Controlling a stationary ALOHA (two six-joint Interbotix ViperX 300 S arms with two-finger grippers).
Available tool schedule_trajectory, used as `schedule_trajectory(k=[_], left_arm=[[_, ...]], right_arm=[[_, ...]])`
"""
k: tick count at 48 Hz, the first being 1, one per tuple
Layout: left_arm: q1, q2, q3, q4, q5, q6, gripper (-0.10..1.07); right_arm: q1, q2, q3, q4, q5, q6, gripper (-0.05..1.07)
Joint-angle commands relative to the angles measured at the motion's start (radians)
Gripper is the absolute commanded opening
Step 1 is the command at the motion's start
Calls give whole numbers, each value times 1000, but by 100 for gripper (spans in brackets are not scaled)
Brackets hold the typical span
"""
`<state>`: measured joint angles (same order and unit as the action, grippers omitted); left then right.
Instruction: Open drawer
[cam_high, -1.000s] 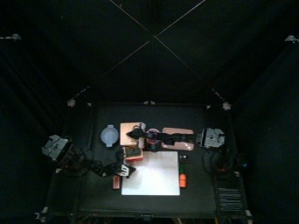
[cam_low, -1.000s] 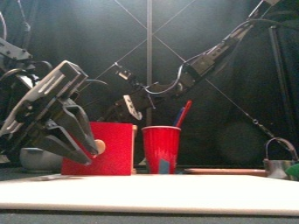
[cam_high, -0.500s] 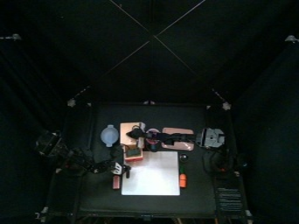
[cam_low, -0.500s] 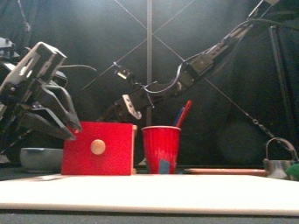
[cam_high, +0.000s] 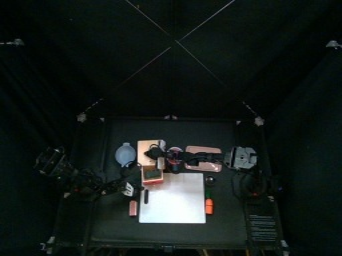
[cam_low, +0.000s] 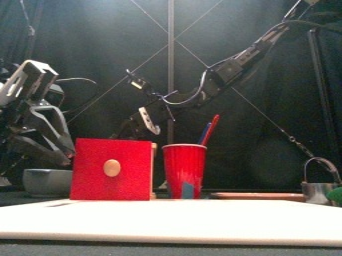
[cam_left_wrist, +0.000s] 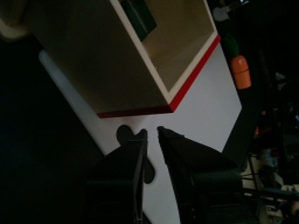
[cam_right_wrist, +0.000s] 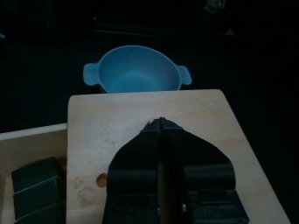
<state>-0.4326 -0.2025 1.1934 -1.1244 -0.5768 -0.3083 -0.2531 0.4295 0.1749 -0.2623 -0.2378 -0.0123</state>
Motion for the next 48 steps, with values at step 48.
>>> schedule_trajectory(k=[48], left_arm=[[173, -540, 64, 434, 55, 699, 60]], right_arm=[[196, -609, 499, 135, -51, 14, 3]])
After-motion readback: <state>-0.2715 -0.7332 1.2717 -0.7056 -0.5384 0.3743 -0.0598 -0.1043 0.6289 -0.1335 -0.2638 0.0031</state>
